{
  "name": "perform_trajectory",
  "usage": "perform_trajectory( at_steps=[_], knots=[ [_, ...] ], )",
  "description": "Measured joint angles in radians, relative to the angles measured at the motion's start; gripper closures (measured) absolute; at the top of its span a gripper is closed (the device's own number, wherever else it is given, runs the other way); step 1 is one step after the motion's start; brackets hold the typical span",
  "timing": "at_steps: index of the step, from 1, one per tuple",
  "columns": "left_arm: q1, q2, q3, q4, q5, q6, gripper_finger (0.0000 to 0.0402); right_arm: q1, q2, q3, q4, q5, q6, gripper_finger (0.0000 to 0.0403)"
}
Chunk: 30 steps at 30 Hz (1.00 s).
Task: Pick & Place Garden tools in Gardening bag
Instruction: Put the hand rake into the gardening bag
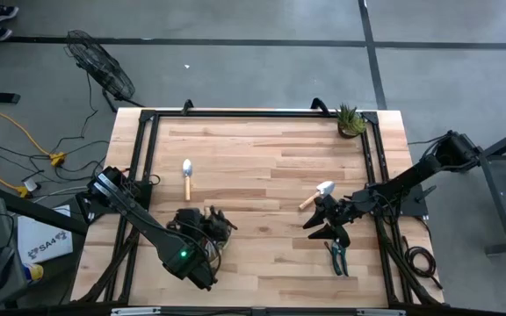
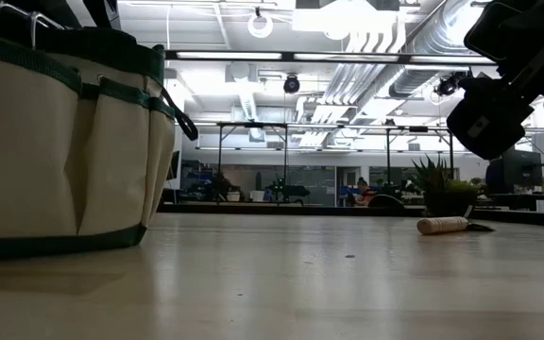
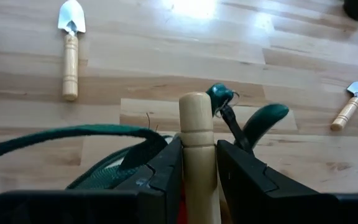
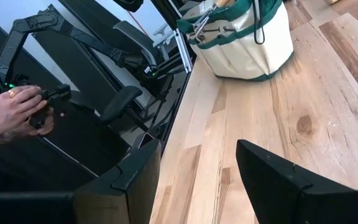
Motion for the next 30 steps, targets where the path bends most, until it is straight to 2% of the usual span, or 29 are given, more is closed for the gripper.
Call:
perform_trajectory(
  at_steps=[13, 19, 30],
  knots=[
    [0.001, -0.013, -0.001, 0.081, 0.039, 0.004, 0.0303, 0.0, 0.0, 0.0, 0.0, 0.001, 0.0, 0.0199],
    [0.002, -0.037, -0.001, 0.081, 0.049, 0.023, 0.034, 0.0, 0.0, 0.0, 0.0, 0.001, 0.0, 0.0199],
    [0.002, -0.07, 0.018, 0.065, 0.022, 0.089, 0.0341, 0.0, 0.0, 0.0, 0.0, 0.001, 0.0, 0.0199]
  ],
)
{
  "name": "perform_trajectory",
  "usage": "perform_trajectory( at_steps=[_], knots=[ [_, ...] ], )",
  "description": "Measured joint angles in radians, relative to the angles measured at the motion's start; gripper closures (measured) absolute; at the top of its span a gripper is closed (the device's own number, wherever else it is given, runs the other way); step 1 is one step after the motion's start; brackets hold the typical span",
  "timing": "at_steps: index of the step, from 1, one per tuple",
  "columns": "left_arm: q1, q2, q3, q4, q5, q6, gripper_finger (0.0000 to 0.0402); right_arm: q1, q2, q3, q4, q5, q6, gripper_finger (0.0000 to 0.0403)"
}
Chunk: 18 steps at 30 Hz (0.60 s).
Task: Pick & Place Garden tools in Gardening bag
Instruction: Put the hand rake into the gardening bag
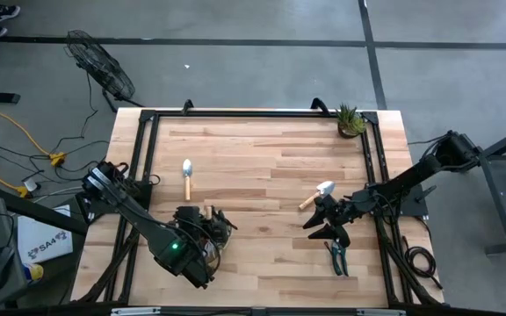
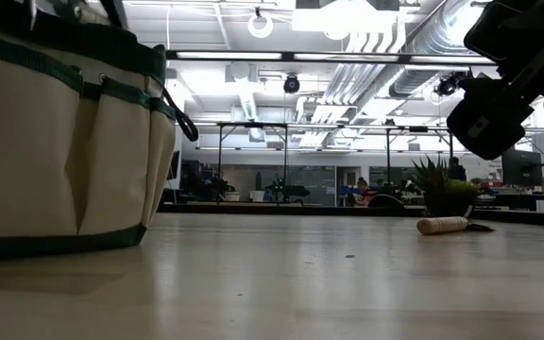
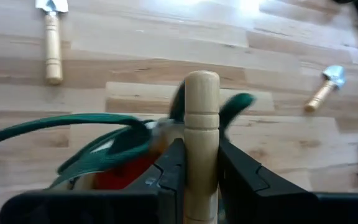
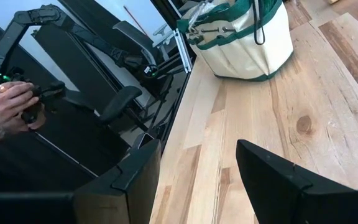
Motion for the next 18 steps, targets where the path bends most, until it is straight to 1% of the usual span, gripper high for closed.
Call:
perform_trajectory(
  at_steps=[5, 11, 15, 18],
  knots=[
    [-0.009, -0.001, 0.046, -0.046, -0.083, 0.049, 0.0341, 0.0, 0.0, 0.0, 0.0, -0.001, 0.0, 0.0199],
    [-0.024, 0.011, 0.06, -0.016, -0.134, 0.102, 0.0341, 0.0, 0.0, 0.0, 0.0, -0.001, 0.0, 0.0199],
    [-0.048, 0.041, 0.062, -0.011, -0.173, 0.078, 0.0341, 0.0, 0.0, 0.0, 0.0, -0.001, 0.0, 0.0199],
    [-0.066, 0.079, 0.077, -0.036, -0.175, 0.04, 0.0341, 0.0, 0.0, 0.0, -0.002, -0.001, 0.0, 0.0199]
  ],
)
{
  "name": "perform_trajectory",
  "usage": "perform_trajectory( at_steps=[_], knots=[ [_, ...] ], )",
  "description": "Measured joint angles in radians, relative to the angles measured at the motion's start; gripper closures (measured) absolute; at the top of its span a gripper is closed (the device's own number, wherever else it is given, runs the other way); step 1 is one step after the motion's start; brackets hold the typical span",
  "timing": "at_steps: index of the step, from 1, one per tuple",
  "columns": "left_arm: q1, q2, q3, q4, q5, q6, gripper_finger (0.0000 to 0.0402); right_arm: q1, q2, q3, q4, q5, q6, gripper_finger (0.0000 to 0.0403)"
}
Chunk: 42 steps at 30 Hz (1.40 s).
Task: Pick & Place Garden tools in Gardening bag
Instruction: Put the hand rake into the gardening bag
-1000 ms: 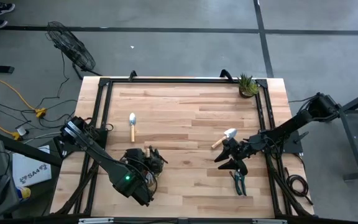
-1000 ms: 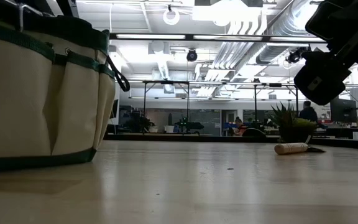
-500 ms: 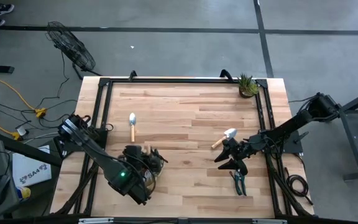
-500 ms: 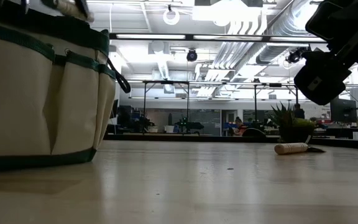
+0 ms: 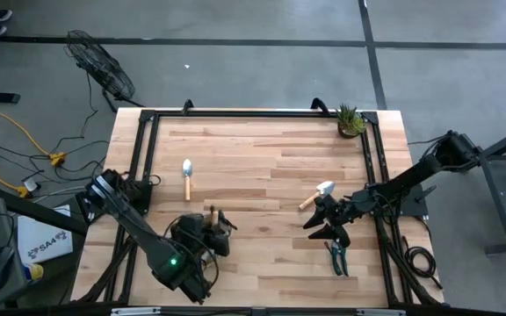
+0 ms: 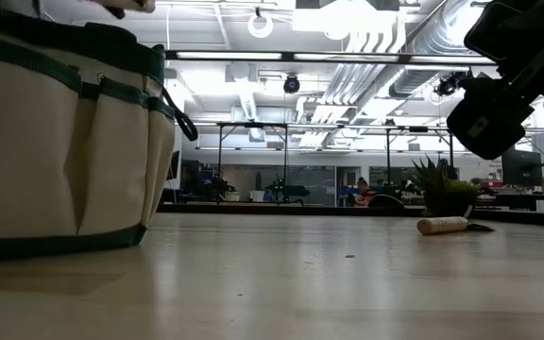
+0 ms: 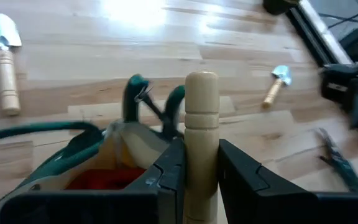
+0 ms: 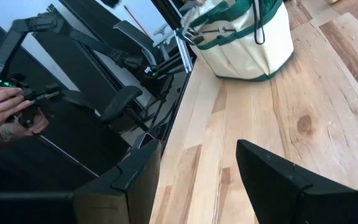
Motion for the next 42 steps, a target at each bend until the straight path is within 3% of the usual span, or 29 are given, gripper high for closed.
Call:
perform_trajectory(
  at_steps=[14, 25, 29, 35, 42],
  knots=[
    [-0.01, 0.043, 0.035, -0.055, -0.01, -0.025, 0.0341, 0.0, 0.0, 0.0, -0.02, 0.0, 0.0, 0.0199],
    [0.018, 0.025, 0.115, -0.056, -0.066, 0.168, 0.0341, 0.0, 0.0, 0.0, -0.021, 0.0, 0.0, 0.0199],
    [0.037, 0.025, 0.157, -0.055, -0.095, 0.244, 0.0341, -0.031, 0.0, -0.019, -0.071, -0.131, -0.202, 0.0199],
    [0.062, 0.025, 0.239, -0.053, -0.106, 0.384, 0.0341, -0.08, 0.008, -0.023, -0.132, 0.005, -0.394, 0.0199],
    [0.068, 0.025, 0.265, -0.054, -0.107, 0.412, 0.0341, -0.084, 0.008, -0.023, -0.139, 0.156, -0.415, 0.0199]
  ],
)
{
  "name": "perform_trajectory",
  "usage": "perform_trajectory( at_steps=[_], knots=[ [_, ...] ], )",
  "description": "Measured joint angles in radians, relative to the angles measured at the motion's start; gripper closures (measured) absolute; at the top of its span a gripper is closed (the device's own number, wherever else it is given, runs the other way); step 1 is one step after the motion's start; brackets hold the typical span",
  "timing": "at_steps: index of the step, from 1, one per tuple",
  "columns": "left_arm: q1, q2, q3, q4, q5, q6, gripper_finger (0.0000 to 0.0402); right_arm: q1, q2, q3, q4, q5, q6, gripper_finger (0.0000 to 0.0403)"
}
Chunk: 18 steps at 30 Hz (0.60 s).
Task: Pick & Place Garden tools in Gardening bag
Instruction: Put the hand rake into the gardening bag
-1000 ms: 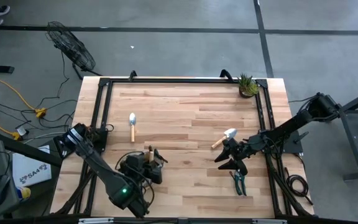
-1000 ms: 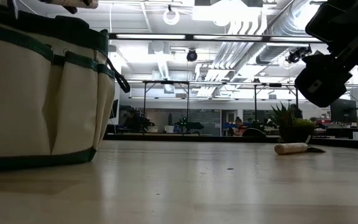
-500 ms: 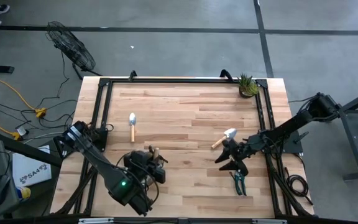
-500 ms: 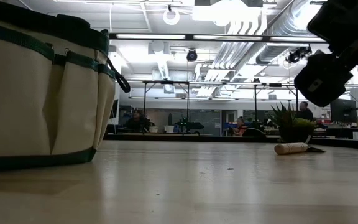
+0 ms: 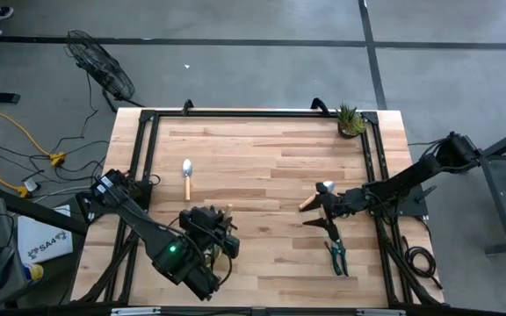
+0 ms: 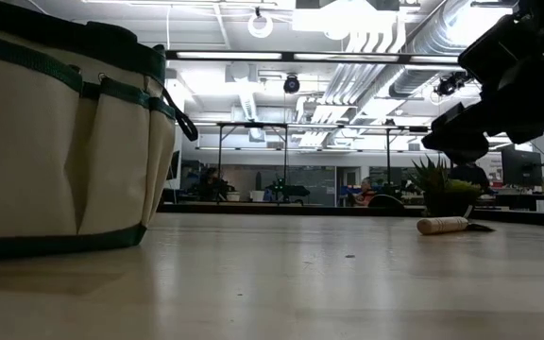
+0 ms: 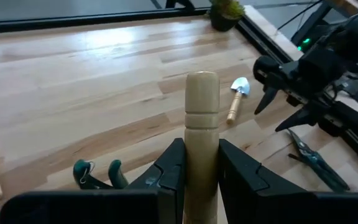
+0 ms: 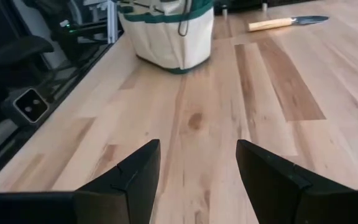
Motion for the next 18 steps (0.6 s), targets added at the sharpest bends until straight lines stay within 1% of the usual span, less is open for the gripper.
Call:
perform_trajectory(
  at_steps=[2, 6, 10, 13, 15, 18],
  knots=[
    [0.007, 0.0, 0.0, -0.001, 0.007, 0.002, 0.0341, 0.0, 0.0, 0.0, 0.0, 0.009, 0.001, 0.0199],
    [0.032, 0.0, 0.0, 0.0, 0.066, 0.005, 0.0341, 0.0, 0.0, 0.0, 0.009, 0.005, -0.003, 0.0199],
    [0.057, 0.0, 0.0, -0.001, 0.076, 0.009, 0.0341, 0.001, 0.0, 0.0, 0.016, -0.018, 0.107, 0.0199],
    [0.069, 0.0, 0.0, -0.001, 0.08, 0.009, 0.0341, 0.001, 0.0, -0.001, 0.053, -0.026, 0.246, 0.0199],
    [0.073, 0.0, 0.0, -0.001, 0.084, 0.009, 0.0341, 0.001, -0.003, -0.001, 0.092, -0.035, 0.396, 0.0199],
    [0.074, 0.0, -0.001, -0.001, 0.082, 0.008, 0.0341, 0.001, -0.005, -0.001, 0.151, -0.095, 0.634, 0.0199]
  ],
)
